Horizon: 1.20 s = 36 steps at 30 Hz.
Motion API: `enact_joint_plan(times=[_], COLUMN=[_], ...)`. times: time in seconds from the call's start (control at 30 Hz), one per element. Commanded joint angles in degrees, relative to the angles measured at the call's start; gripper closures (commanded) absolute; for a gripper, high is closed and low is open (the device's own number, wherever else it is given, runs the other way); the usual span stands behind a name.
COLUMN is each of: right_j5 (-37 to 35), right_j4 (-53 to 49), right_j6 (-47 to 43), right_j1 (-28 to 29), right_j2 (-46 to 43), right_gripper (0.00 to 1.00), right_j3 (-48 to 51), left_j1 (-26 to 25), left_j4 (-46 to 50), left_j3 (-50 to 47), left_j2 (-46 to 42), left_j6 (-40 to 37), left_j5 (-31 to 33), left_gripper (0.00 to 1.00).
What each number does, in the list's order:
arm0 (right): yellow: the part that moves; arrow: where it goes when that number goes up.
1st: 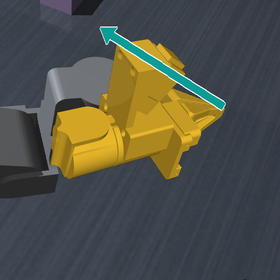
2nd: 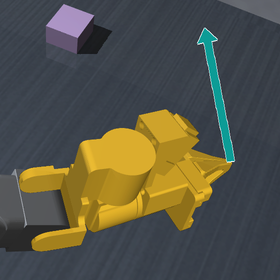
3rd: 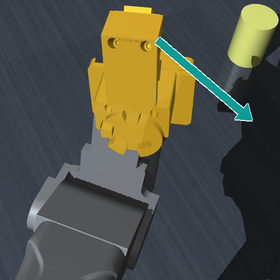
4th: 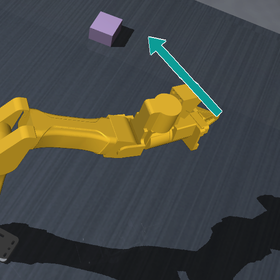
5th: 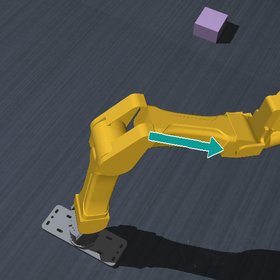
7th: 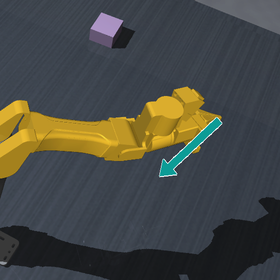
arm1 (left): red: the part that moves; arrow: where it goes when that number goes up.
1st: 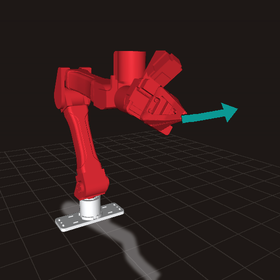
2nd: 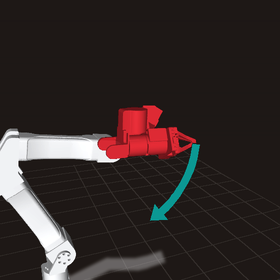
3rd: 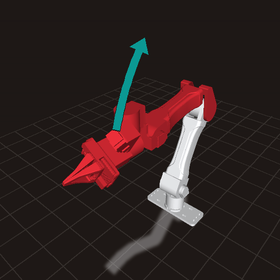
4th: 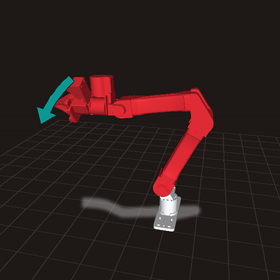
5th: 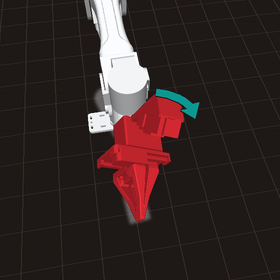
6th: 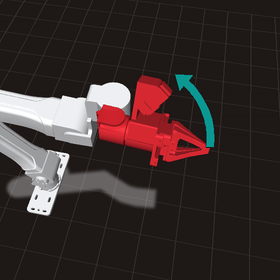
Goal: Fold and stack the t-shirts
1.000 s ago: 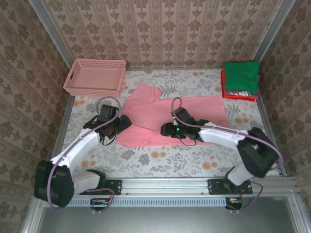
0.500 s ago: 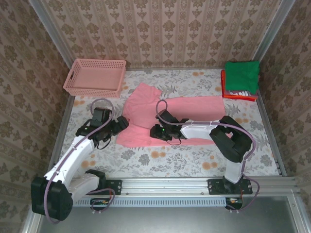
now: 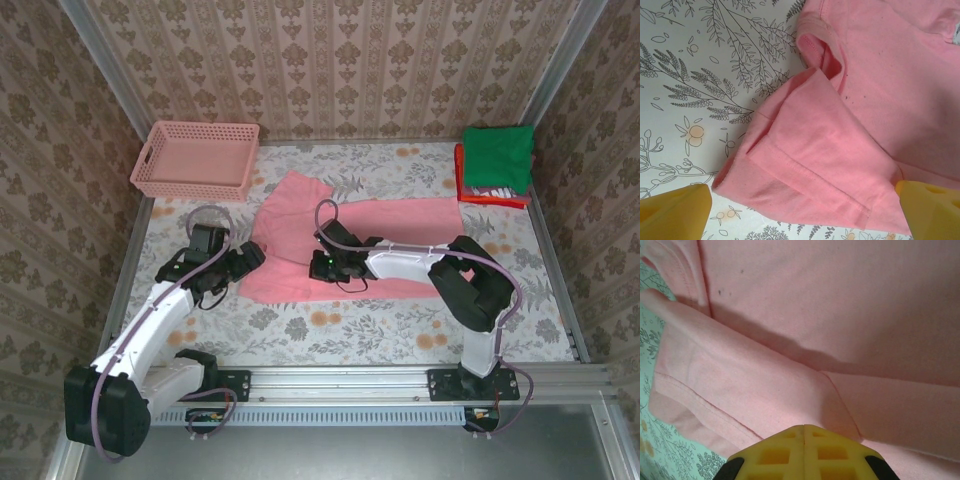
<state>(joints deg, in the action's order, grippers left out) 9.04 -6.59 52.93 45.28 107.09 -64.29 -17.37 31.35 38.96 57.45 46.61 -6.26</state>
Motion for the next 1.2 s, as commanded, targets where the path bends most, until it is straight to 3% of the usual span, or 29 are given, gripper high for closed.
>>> enact_joint_plan(times=[0.0,0.07,0.23,0.43,0.57,0.77,0.97,1.17], right_j5=[-2.46,-3.01,-4.64,-3.02,-2.80,-1.83,-2.42,-4.55], right_j4=[-3.26,-3.32,-2.98,-1.76,-1.11,-1.89,-2.82,-5.66], right_j6=[-0.17,0.63,1.99,2.46,2.73,2.53,1.83,-0.41], right_j1=[0.31,0.51,0.96,1.04,1.04,0.94,0.78,0.53], right_j2=[-2.24,-3.22,-4.05,-0.95,-0.11,1.82,2.05,0.98], right_gripper=[0.83,0.76,0.69,0.69,0.77,0.77,1.00,1.00], right_j3=[0.11,1.27,3.56,2.12,1.56,0.26,-1.08,-3.13], left_j1=[0.58,0.58,0.69,0.67,0.67,0.78,0.86,0.94], left_j4=[1.10,0.75,0.22,0.51,0.64,0.37,0.55,0.41], left_j3=[-0.37,-0.65,-0.64,-0.38,-0.63,-1.04,-0.94,-0.99], left_j2=[-1.50,-1.55,-1.42,-1.38,-1.55,-2.21,-2.34,-2.34], left_j6=[-1.37,-1.26,-1.35,-1.68,-1.63,-1.17,-1.65,-1.70], left_j5=[-0.51,-0.51,-1.04,-1.16,-0.95,-1.08,-0.86,-0.99], left_gripper=[0.02,0.02,0.02,0.02,0.01,0.01,0.01,0.01])
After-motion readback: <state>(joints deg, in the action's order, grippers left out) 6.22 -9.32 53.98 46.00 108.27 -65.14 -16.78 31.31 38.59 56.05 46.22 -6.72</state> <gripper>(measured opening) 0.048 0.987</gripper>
